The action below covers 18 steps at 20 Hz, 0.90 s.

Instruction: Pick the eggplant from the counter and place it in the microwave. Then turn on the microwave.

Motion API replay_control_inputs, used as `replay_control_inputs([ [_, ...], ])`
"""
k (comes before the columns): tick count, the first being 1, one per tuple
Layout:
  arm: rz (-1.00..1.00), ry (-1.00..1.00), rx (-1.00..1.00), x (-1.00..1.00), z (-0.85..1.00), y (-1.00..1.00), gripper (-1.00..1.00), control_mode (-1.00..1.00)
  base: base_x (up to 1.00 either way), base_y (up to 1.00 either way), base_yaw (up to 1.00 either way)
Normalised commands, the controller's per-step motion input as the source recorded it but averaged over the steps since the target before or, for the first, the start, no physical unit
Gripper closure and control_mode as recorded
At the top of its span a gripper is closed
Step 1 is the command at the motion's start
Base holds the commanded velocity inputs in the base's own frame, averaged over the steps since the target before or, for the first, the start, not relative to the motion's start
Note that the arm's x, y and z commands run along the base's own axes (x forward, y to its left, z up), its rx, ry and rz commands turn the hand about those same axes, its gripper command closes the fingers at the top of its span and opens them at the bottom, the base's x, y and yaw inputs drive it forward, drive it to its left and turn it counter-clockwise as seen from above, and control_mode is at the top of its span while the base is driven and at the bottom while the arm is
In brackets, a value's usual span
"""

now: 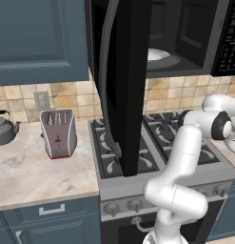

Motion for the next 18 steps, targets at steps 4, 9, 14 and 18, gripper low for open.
replay_control_inputs([
  [4, 0.0, 0.0, 0.0, -0.01, -0.14, -0.02, -1.0, -1.0, 0.0, 0.0, 0.0],
  [9, 0.0, 0.0, 0.0, -0.03, -0.12, -0.01, -1.0, -1.0, 0.0, 0.0, 0.0],
  [14, 0.0, 0.0, 0.0, -0.08, -0.09, -0.01, -1.0, -1.0, 0.0, 0.0, 0.0],
  [18, 0.0, 0.0, 0.0, -0.11, -0.08, 0.0, -1.0, -1.0, 0.0, 0.0, 0.0],
])
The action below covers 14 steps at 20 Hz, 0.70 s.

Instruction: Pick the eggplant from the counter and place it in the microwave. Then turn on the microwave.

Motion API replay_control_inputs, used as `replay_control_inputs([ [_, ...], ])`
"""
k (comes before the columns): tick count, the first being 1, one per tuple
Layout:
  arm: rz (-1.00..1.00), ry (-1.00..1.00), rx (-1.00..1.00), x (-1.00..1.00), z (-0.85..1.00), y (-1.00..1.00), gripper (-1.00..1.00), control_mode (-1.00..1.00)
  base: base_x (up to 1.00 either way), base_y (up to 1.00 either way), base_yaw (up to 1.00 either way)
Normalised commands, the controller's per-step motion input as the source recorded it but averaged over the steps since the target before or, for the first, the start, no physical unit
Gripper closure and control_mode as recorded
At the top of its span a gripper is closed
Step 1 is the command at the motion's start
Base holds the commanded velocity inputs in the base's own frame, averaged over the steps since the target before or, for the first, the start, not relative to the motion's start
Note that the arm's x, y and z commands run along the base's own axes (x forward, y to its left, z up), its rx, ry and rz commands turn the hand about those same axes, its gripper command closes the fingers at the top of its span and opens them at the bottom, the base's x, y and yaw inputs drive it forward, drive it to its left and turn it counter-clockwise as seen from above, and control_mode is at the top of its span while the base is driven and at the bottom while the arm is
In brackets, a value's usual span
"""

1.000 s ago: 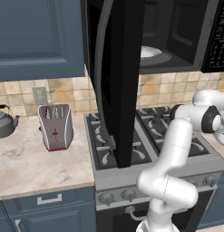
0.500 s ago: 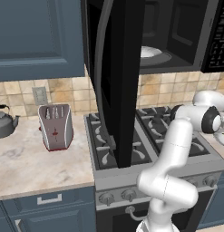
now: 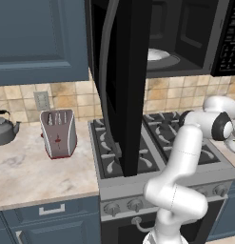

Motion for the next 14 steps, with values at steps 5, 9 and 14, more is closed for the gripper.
replay_control_inputs([
  [5, 0.0, 0.0, 0.0, -0.13, -0.09, 0.0, -1.0, -1.0, 0.0, 0.0, 0.0],
  [9, 0.0, 0.0, 0.0, -0.13, -0.11, 0.0, -1.0, -1.0, 0.0, 0.0, 0.0],
  [14, 0.0, 0.0, 0.0, -0.1, -0.1, 0.0, -1.0, -1.0, 0.0, 0.0, 0.0],
])
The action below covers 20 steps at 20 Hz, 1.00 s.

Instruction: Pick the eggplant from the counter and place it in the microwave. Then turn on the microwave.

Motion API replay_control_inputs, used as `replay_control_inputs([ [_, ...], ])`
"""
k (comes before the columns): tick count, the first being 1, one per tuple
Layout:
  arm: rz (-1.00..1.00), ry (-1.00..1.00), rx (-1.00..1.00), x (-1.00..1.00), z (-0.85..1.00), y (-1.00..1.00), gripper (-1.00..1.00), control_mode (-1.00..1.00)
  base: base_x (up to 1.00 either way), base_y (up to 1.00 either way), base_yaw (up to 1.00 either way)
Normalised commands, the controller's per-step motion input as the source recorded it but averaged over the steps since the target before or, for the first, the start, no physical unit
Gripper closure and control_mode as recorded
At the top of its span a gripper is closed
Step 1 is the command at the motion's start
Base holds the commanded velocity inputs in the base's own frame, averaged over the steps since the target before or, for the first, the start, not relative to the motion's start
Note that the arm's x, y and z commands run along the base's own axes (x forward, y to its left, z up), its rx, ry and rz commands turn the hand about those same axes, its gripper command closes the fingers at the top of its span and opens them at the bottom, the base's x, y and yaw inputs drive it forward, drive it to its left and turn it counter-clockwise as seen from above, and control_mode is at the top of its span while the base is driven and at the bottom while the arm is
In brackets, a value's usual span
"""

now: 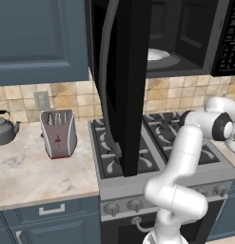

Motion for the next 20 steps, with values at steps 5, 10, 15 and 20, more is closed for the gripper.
replay_control_inputs([
  [5, 0.0, 0.0, 0.0, -0.03, -0.09, 0.0, -1.0, -1.0, 0.0, 0.0, 0.0],
  [10, 0.0, 0.0, 0.0, -0.01, -0.07, 0.0, -1.0, -1.0, 0.0, 0.0, 0.0],
  [15, 0.0, 0.0, 0.01, 0.0, -0.02, 0.0, -1.0, -1.0, 0.0, 0.0, 0.0],
  [20, 0.0, 0.0, 0.01, 0.0, 0.0, -0.04, -1.0, -1.0, 0.0, 0.0, 0.0],
])
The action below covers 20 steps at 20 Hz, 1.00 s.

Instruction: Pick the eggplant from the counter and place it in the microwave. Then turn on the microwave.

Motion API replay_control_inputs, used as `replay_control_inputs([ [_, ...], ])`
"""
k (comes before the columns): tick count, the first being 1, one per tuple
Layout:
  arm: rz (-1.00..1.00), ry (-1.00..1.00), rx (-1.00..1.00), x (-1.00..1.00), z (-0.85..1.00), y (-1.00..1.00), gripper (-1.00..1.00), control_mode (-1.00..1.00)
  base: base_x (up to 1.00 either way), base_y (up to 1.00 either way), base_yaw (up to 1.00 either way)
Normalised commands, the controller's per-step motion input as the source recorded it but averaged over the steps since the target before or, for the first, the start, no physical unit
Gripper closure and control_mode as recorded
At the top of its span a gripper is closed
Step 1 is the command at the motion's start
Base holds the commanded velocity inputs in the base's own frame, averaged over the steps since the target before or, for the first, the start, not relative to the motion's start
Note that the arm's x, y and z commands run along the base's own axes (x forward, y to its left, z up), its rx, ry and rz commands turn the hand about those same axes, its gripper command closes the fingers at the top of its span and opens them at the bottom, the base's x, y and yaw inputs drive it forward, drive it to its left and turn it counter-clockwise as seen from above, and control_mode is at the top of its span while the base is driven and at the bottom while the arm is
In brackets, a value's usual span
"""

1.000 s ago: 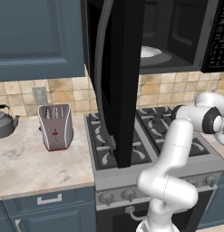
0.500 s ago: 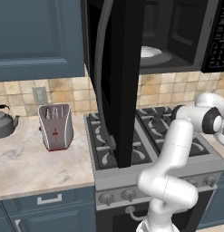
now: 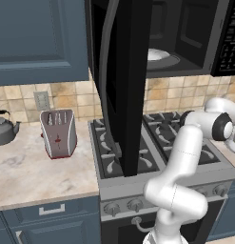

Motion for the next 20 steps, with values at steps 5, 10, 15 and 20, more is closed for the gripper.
replay_control_inputs([
  [5, 0.0, 0.0, 0.01, 0.0, -0.01, -0.04, -1.0, -1.0, 0.0, 0.0, 0.0],
  [10, 0.0, 0.0, 0.01, 0.0, -0.04, -0.03, -1.0, -1.0, 0.0, 0.0, 0.0],
  [15, 0.0, 0.0, 0.01, 0.0, -0.03, -0.04, -1.0, -1.0, 0.0, 0.0, 0.0],
  [20, 0.0, 0.0, 0.01, 0.0, -0.02, -0.04, -1.0, -1.0, 0.0, 0.0, 0.0],
])
